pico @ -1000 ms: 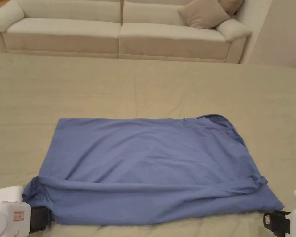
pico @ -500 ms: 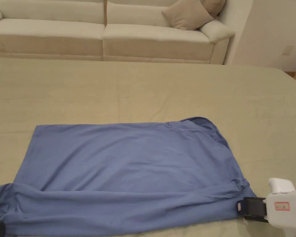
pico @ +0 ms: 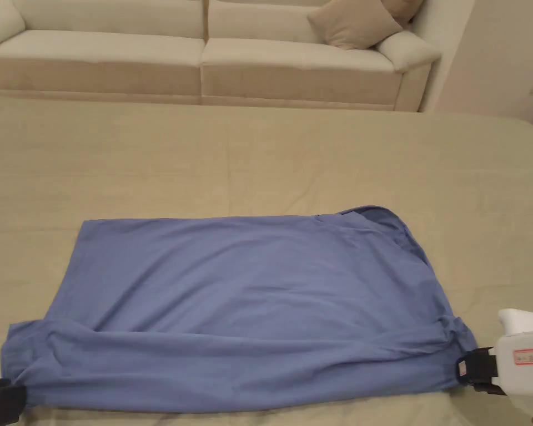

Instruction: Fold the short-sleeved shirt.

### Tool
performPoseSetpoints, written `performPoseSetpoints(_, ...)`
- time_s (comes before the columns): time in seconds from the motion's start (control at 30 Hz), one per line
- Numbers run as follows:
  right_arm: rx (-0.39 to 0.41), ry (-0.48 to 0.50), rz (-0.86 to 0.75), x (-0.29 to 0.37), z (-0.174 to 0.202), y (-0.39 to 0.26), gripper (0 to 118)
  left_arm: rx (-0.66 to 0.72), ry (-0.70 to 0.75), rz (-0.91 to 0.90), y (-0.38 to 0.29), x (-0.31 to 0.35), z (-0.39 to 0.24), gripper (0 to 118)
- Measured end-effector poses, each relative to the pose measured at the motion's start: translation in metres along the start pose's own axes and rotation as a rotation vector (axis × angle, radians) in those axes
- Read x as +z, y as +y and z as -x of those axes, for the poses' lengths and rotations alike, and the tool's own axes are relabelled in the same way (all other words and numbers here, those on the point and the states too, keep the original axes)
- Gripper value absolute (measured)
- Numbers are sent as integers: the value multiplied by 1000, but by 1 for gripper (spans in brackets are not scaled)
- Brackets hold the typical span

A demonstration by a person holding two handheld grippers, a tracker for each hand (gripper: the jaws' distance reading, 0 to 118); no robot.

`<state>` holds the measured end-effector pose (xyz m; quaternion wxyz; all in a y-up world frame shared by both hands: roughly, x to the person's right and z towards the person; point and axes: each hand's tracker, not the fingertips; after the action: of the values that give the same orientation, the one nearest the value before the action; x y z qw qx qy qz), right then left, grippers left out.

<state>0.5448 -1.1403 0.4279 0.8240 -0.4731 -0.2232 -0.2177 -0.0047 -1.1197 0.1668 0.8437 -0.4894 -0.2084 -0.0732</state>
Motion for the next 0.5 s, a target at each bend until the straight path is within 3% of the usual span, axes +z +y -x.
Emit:
performPoseSetpoints(0.13, -25, 29, -8, 30, -6, -16, 6, -1, -15, -1, -10, 20, 3, 6)
performPoseSetpoints(0.27, 11, 23, 20, 51, -7, -50, 6, -35, 5, 27, -43, 40, 11, 5)
performPoseSetpoints(0.5, -46, 31, 108, 43, -26, -118, 6, -45, 19, 125, -101, 32, 18, 5)
